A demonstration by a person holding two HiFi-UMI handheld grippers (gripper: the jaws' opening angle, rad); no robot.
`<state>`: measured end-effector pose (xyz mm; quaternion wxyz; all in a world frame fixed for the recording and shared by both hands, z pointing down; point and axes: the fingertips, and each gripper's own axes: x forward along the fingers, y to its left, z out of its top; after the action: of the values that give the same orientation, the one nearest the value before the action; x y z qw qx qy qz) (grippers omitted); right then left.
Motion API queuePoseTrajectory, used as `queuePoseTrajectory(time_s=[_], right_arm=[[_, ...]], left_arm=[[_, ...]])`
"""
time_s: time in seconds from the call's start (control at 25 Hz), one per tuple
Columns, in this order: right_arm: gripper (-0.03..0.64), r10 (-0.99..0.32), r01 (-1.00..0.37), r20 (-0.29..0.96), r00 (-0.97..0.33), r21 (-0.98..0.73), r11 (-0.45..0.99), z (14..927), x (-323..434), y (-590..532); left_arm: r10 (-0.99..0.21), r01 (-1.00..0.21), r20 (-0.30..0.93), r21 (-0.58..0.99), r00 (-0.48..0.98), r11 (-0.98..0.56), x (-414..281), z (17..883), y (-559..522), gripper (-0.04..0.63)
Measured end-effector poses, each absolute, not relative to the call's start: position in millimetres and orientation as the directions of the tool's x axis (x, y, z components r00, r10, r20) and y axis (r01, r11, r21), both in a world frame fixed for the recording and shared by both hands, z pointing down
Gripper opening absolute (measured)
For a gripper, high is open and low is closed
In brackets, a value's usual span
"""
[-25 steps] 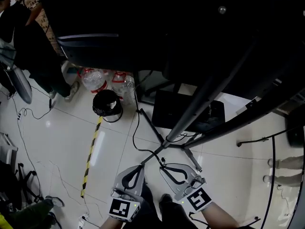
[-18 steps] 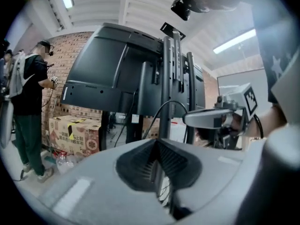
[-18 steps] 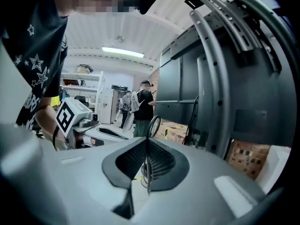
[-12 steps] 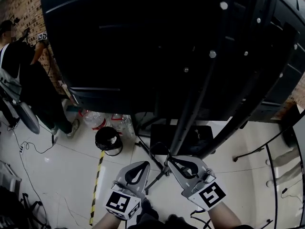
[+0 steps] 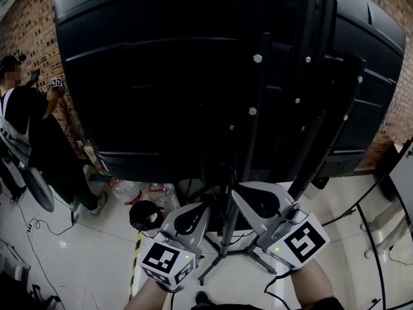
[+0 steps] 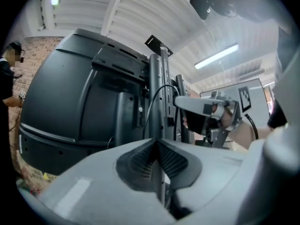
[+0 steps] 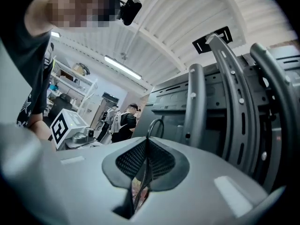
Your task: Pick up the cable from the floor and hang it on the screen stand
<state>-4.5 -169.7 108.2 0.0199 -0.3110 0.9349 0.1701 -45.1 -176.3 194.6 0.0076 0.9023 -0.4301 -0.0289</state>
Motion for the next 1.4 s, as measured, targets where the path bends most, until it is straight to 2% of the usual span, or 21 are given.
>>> queuePoseTrajectory(time_s=[0.32,0.6,0.88,1.2,1.4], right_arm=[[0.015,-0.552,-0.547,-0.103,-0.827,0.373,0.749,52.7,-1.0,-188.5],[0.015,-0.526,-0.528,-0.143,-0.838,0.453,0.718,7.7,13.0,-206.7],[0.015,-0.51,-0.527,-0.169,-0.843,0.446,0.724,-44.6,17.2,-213.1],[0.015,-0.555,-0.585,-0.208,-0.805,0.432,0.686,-109.5,25.4,-227.0],[0.016,-0.607,-0.619,-0.188,-0.772,0.437,0.652,-131.0,24.3,-237.9]], left_arm=[[-0.753,-0.758,-0.107,-0.008,0.649,-0.652,-25.0,151.5,-195.7,0.005],[-0.75,-0.759,-0.126,-0.058,0.65,-0.648,-14.7,120.8,-212.9,0.005],[-0.749,-0.765,-0.16,-0.1,0.643,-0.636,-5.1,83.1,-221.9,0.005],[-0.753,-0.775,-0.184,-0.134,0.632,-0.618,-8.8,33.7,-242.6,0.005],[-0.757,-0.783,-0.197,-0.163,0.622,-0.601,-15.0,14.6,-251.0,0.005]])
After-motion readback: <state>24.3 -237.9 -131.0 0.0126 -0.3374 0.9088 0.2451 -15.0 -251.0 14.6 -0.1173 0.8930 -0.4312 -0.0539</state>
